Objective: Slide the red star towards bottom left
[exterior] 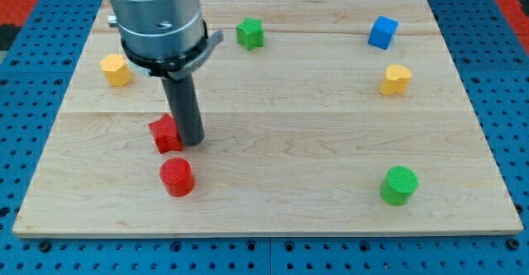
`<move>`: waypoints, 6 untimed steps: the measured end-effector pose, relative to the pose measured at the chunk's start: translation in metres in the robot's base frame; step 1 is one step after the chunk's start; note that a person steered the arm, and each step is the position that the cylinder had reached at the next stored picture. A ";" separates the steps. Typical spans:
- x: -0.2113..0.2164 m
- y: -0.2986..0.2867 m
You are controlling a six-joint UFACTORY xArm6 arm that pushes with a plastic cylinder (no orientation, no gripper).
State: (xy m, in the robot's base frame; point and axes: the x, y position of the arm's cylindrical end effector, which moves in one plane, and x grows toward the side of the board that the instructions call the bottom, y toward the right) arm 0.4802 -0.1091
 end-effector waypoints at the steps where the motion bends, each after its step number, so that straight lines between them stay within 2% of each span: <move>1: -0.016 -0.029; 2: -0.016 -0.033; 4: -0.018 -0.078; 6: -0.037 -0.078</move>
State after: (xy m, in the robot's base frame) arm 0.4433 -0.1873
